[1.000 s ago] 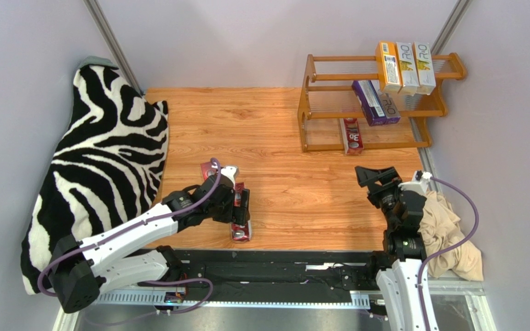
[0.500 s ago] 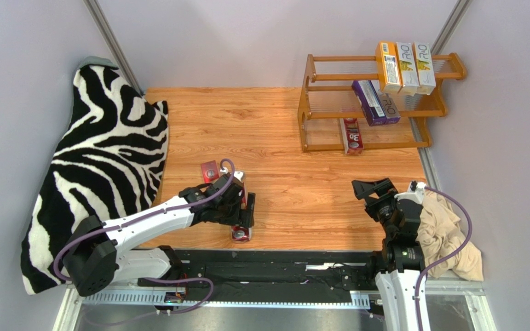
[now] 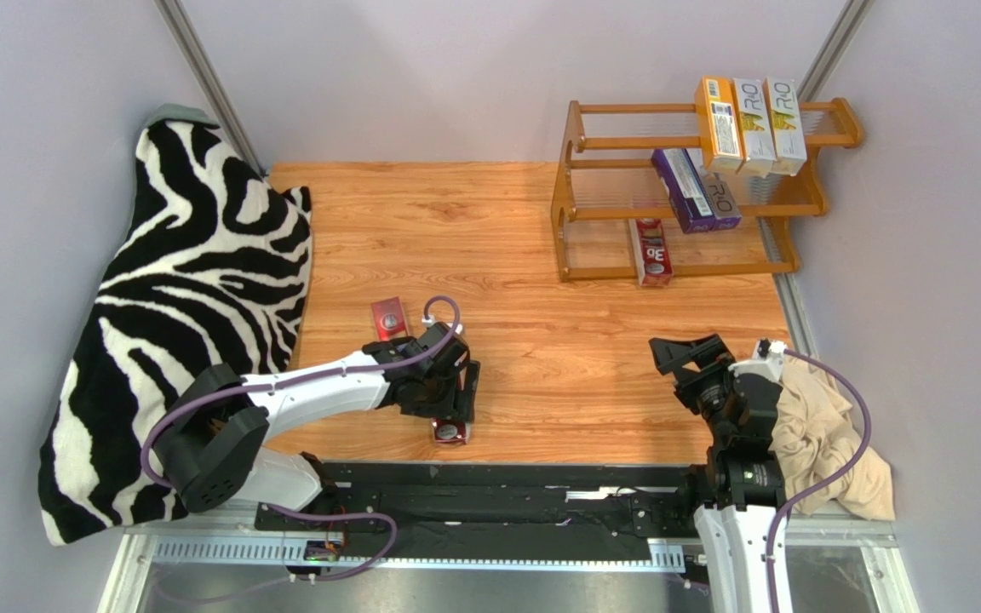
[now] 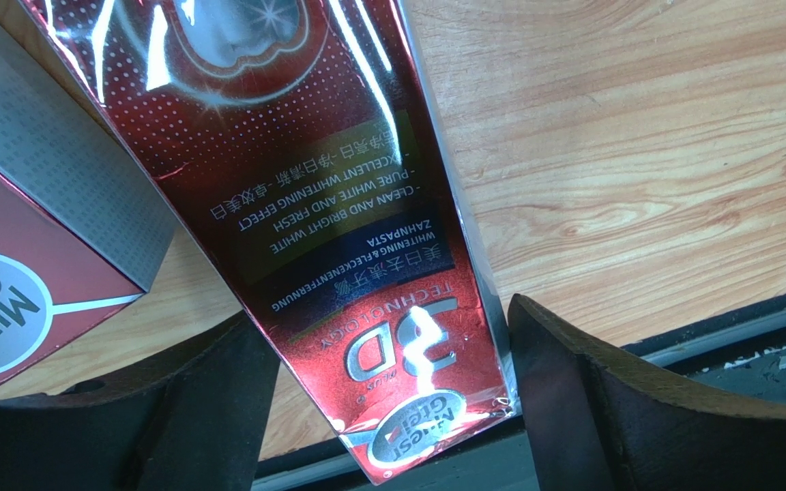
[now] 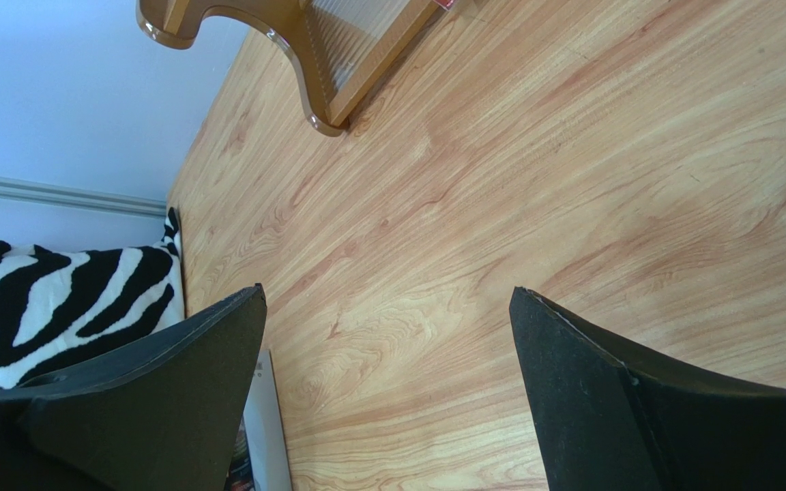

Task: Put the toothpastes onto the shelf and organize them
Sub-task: Pick up the toothpaste from the center of the board.

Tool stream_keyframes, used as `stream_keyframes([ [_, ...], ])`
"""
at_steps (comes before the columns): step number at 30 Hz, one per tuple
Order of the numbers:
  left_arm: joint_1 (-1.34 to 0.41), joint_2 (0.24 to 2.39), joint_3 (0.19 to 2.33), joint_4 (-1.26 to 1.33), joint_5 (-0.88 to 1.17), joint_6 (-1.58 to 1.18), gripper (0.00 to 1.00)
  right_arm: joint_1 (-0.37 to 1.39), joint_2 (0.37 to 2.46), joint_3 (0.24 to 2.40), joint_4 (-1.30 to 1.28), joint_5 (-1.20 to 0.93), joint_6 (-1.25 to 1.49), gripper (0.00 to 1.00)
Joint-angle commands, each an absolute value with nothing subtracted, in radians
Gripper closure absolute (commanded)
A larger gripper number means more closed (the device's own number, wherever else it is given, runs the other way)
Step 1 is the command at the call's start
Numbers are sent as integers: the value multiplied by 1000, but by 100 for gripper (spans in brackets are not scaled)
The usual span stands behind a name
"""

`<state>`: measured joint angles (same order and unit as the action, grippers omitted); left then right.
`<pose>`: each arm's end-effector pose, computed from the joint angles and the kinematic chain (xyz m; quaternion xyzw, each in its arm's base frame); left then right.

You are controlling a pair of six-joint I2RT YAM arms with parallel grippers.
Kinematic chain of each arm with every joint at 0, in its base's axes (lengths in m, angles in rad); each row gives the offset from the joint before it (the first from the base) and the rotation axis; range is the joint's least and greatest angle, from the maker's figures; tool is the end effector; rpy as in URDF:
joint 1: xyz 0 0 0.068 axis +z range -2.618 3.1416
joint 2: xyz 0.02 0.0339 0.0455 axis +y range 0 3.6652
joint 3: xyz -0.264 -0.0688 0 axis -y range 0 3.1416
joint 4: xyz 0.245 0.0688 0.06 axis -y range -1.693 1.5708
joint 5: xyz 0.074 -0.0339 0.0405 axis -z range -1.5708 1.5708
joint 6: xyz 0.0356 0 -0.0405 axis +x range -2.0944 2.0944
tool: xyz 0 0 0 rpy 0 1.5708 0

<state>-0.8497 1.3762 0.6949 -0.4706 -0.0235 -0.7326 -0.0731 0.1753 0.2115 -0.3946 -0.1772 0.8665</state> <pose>0.1601 -0.1809 0.1647 0.0548 0.9765 -0.1398 0.1543 0.1050 -0.0014 0.1901 0.3256 0.7527 0.2863 0.4953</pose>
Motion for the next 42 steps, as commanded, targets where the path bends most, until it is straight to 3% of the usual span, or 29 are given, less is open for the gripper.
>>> stream_keyframes([
  [1, -851, 1405, 703, -454, -48, -736, 18, -67, 167, 201, -387, -196, 854, 6],
  [3, -851, 1411, 704, -453, -51, -735, 21, -67, 164, 192, -388, -198, 856, 6],
  [6, -851, 1416, 703, -451, -48, -732, 33, -67, 161, 189, -394, -199, 851, 6],
  [17, -851, 1355, 703, -479, -57, -727, 83, -67, 155, 204, -416, -233, 845, 7],
  [23, -859, 1336, 727, -547, -104, -723, 100, -67, 147, 224, -440, -250, 841, 7],
  [36, -880, 1132, 756, -601, -94, -713, 100, -49, 106, 264, -462, -370, 879, 7],
  [42, -891, 1031, 759, -600, -60, -701, 100, 40, 100, 275, -428, -368, 937, 7],
])
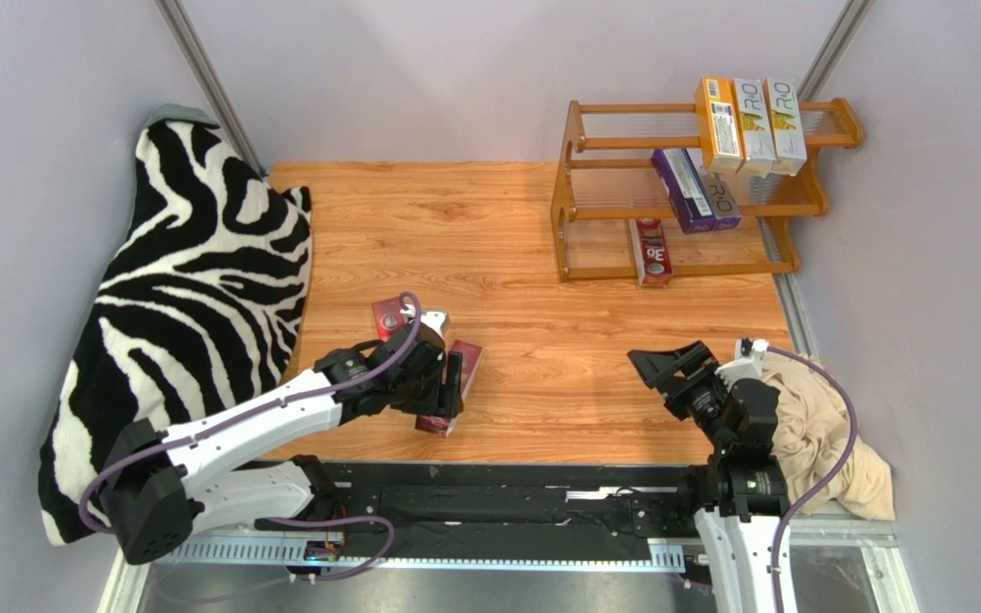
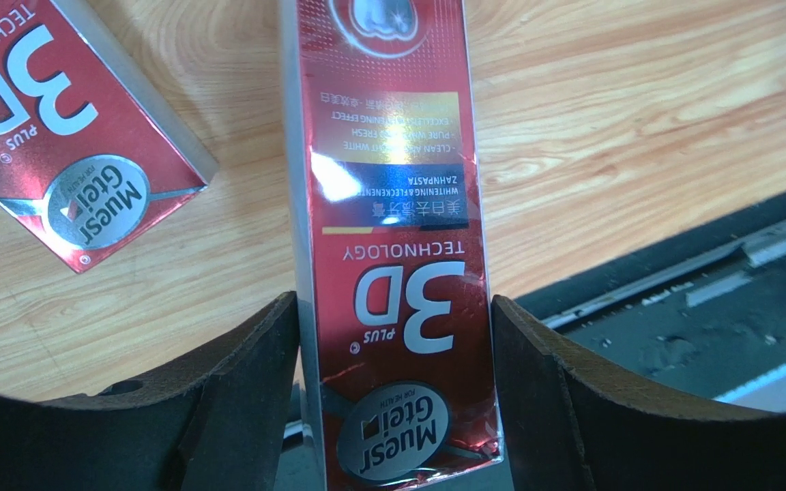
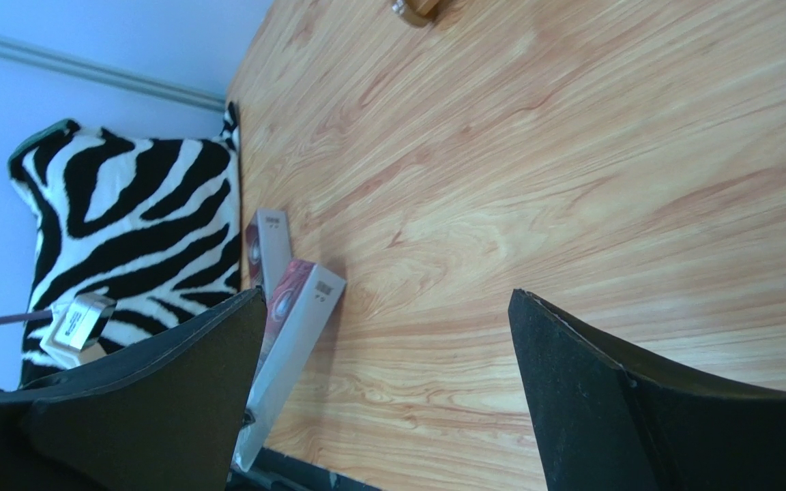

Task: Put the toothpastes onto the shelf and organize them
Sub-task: Pick up the toothpaste from the center of the board.

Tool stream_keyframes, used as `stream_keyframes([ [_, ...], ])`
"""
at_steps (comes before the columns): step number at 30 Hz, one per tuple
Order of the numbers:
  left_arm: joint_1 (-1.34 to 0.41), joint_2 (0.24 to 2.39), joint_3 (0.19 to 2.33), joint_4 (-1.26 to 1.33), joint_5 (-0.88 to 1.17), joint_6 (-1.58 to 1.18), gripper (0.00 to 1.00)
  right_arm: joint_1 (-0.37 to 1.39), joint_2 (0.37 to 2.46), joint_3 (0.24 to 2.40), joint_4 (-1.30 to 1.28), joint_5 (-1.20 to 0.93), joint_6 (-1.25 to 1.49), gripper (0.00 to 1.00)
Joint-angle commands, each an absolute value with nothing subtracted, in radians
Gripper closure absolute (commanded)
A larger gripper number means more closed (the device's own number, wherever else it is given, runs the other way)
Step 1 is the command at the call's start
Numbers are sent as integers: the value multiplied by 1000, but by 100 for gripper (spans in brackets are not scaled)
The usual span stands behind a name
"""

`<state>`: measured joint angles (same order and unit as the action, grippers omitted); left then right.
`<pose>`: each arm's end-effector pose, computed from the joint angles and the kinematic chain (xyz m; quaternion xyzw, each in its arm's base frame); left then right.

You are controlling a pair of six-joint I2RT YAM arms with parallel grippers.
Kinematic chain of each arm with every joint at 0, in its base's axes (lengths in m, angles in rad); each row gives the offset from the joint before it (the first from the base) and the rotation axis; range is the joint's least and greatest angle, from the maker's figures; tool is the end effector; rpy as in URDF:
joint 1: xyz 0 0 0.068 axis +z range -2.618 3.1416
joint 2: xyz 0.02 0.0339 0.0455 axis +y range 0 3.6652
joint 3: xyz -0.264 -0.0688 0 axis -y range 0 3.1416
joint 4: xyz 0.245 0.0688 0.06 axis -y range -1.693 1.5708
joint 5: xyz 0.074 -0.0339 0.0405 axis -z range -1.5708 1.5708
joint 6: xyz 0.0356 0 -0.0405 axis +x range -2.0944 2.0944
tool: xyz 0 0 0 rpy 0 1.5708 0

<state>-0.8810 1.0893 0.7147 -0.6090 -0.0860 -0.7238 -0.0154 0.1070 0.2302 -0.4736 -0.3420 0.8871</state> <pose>0.1350 -0.1588 0.2225 0.0627 0.9543 -0.1793 0.2305 0.0945 0.0105 0.1944 0.2644 0.7693 0.3648 0.4530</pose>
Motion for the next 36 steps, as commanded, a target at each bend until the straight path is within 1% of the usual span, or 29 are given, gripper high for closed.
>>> stream_keyframes([
  [1, -893, 1013, 759, -597, -54, -698, 100, 69, 107, 269, -419, -365, 949, 7],
  [6, -894, 977, 753, -586, -11, -683, 100, 198, 129, 204, -310, -341, 1047, 7],
  [7, -896, 979, 749, -581, -6, -677, 100, 263, 133, 190, -292, -325, 1078, 7],
  [9, -897, 979, 742, -575, 41, -666, 100, 339, 149, 150, -238, -256, 1107, 7],
  [10, -899, 985, 729, -559, 57, -660, 100, 423, 161, 140, -220, -229, 1121, 7],
  [11, -908, 985, 718, -551, 63, -658, 100, 467, 193, 124, -195, -163, 1127, 7],
  [12, -914, 989, 706, -542, 66, -658, 100, 562, 216, 118, -174, -126, 1134, 7],
  [15, -931, 989, 646, -500, 64, -657, 100, 704, 328, 117, -109, 41, 1149, 7],
  [16, -934, 991, 606, -470, 63, -663, 100, 785, 359, 120, -94, 75, 1150, 6],
  [17, -937, 989, 586, -456, 63, -669, 100, 817, 391, 121, -63, 131, 1161, 7],
  [19, -942, 988, 536, -421, 57, -679, 100, 877, 474, 123, -19, 164, 1170, 7],
  [23, -946, 997, 496, -403, 45, -687, 99, 896, 554, 130, 61, 178, 1187, 6],
  [25, -948, 1000, 483, -399, 44, -689, 92, 897, 563, 140, 63, 183, 1186, 6],
  [26, -950, 1002, 480, -399, 44, -693, 82, 897, 563, 140, 58, 186, 1186, 6],
  [28, -953, 1000, 480, -399, 44, -696, 74, 899, 542, 144, 45, 192, 1184, 6],
  [29, -959, 999, 482, -402, 41, -699, 66, 897, 531, 144, 34, 198, 1184, 6],
  [31, -966, 997, 488, -406, 31, -704, 61, 897, 509, 143, 15, 204, 1184, 6],
  [32, -974, 1002, 492, -414, 25, -706, 56, 899, 483, 140, 5, 207, 1184, 6],
  [36, -999, 1063, 521, -452, 3, -700, 46, 897, 417, 126, -60, 222, 1190, 6],
])
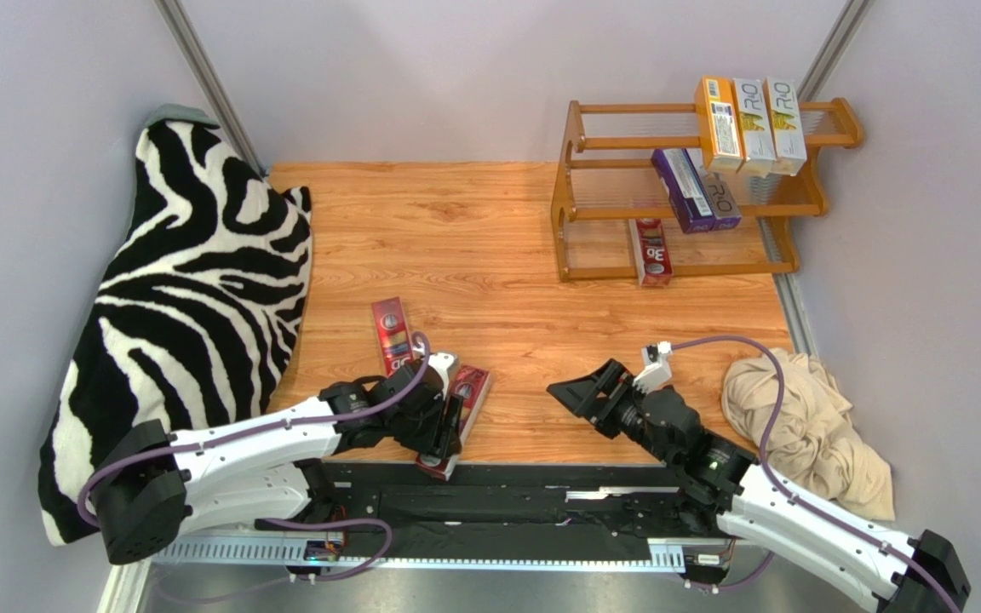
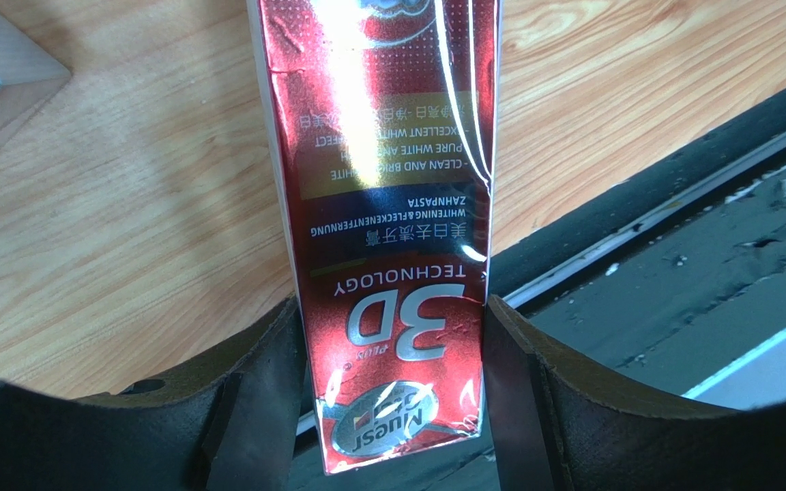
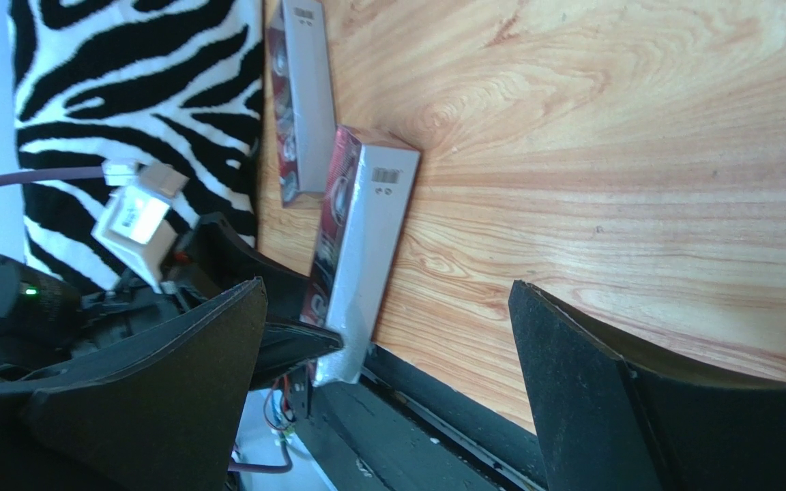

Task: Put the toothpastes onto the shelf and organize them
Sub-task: Pick up the toothpaste from the center of the board.

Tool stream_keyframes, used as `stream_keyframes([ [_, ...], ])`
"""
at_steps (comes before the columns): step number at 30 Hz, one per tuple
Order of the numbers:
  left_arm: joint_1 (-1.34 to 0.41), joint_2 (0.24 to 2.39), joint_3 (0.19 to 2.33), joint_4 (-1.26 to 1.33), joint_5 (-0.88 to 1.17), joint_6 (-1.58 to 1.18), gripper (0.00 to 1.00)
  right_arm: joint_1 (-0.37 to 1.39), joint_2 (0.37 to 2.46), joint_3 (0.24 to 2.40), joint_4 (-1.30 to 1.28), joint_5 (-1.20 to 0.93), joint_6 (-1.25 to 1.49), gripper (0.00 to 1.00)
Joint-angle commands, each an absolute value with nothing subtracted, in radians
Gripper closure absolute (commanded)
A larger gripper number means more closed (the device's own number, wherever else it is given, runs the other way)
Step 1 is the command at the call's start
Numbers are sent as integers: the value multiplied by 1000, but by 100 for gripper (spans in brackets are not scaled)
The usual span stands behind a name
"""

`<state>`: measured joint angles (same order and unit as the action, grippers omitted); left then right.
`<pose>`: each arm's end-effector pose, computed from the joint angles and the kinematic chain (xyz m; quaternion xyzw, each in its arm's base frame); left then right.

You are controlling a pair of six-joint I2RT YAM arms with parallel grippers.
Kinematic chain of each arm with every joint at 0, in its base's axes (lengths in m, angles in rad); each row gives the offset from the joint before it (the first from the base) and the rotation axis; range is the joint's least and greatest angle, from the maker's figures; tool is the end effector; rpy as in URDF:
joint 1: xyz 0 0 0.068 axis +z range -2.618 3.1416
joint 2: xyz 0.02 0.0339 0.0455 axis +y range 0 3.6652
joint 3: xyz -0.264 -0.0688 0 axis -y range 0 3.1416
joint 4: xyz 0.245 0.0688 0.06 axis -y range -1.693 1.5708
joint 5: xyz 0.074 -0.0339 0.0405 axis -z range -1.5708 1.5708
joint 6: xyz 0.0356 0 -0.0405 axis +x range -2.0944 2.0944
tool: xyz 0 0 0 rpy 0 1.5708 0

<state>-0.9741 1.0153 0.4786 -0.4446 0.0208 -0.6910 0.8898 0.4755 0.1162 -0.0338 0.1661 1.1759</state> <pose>0.1022 -0.1517 0.1730 0.1380 0.9468 -0.2216 0.1881 0.0905 0.1024 0.1626 0.1637 0.8137 0.4400 0.3428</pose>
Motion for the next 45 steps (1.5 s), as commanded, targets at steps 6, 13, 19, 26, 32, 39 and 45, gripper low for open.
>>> stream_keyframes([
  [6, -1083, 1132, 566, -502, -96, -735, 32, 897, 354, 104, -101, 229, 1206, 6],
  [13, -1134, 1085, 580, -583, -175, -784, 1, 899, 330, 92, -118, 225, 1210, 6],
  [19, -1138, 1069, 558, -584, -163, -779, 4, 897, 319, 84, -120, 229, 1216, 6],
  [26, -1172, 1130, 568, -551, -166, -788, 4, 899, 313, 84, -127, 233, 1221, 6],
  [32, -1201, 1195, 578, -552, -186, -805, 11, 899, 296, 80, -143, 238, 1229, 6],
  [39, -1223, 1239, 606, -555, -210, -804, 44, 897, 273, 68, -158, 238, 1235, 6],
  [45, -1229, 1203, 618, -581, -238, -793, 78, 899, 305, 78, -144, 221, 1229, 6],
])
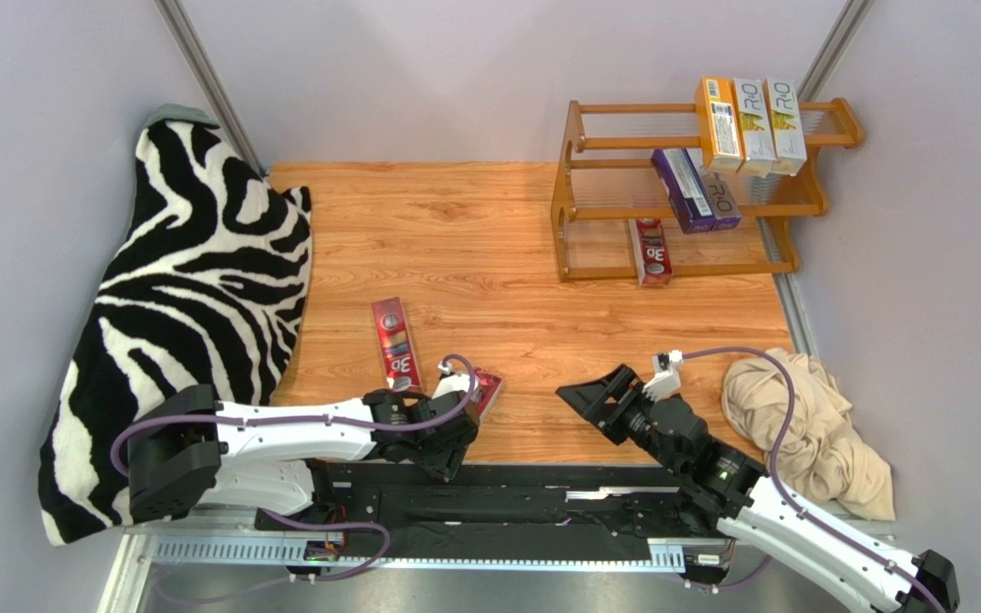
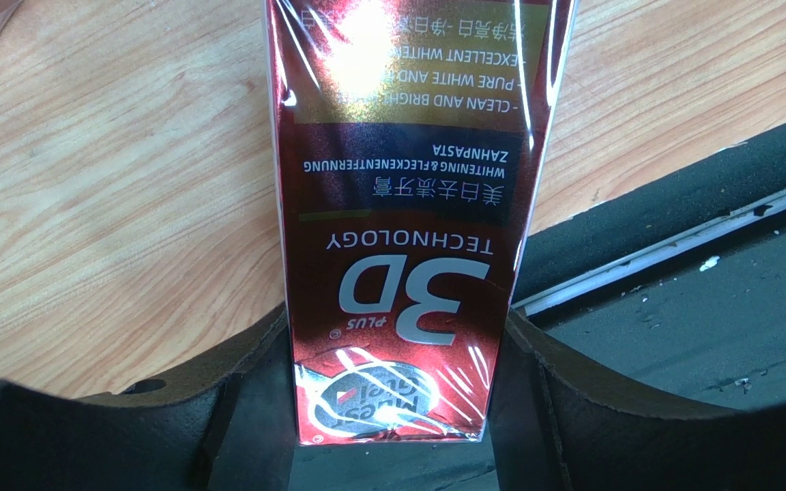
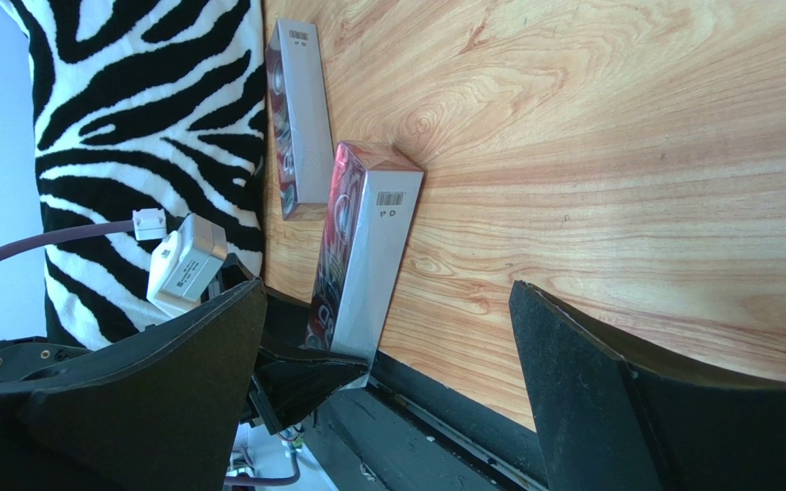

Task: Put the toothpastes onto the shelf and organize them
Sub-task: Pick up the toothpaste from the center of the board.

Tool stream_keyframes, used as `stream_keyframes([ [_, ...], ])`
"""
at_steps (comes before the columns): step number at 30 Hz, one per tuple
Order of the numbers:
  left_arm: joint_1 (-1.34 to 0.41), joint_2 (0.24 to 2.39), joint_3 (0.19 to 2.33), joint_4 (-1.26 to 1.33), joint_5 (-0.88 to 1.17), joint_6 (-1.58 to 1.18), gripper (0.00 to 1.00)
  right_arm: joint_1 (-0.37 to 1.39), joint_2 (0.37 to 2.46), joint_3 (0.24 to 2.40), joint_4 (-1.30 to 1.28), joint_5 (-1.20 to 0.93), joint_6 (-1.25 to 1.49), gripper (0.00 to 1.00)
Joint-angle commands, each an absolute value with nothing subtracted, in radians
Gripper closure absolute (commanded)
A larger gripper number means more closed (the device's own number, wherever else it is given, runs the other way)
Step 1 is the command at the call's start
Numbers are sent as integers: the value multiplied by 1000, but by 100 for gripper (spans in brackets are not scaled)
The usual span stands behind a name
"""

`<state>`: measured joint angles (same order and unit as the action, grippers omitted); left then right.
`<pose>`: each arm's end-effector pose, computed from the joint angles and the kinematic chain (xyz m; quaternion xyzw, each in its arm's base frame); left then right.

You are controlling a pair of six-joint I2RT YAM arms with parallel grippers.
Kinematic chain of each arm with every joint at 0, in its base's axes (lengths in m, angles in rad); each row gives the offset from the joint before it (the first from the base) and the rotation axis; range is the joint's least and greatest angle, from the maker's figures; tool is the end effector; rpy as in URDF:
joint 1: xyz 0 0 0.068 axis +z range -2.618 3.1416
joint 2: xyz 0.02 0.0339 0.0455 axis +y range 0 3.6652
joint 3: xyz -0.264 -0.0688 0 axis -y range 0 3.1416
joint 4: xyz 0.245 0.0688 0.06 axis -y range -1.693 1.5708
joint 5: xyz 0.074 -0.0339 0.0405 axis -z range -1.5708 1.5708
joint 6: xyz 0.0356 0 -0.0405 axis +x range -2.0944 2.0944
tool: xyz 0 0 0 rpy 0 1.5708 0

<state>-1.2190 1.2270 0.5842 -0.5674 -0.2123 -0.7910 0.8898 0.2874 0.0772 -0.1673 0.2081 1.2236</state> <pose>0.0765 -0.1865 0.1614 0.1892 0.9600 -0.0946 0.1836 0.0813 0.0887 0.1558 0.1942 0.8016 0.4443 0.3496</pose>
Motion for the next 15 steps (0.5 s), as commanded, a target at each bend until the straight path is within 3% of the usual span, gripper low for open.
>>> stream_keyframes([
  [1, -1230, 1194, 617, -583, -239, -792, 80, 899, 317, 81, -121, 204, 1220, 6],
  [15, -1315, 1048, 709, -624, -279, -716, 88, 945, 696, 175, 302, 14, 1157, 3],
])
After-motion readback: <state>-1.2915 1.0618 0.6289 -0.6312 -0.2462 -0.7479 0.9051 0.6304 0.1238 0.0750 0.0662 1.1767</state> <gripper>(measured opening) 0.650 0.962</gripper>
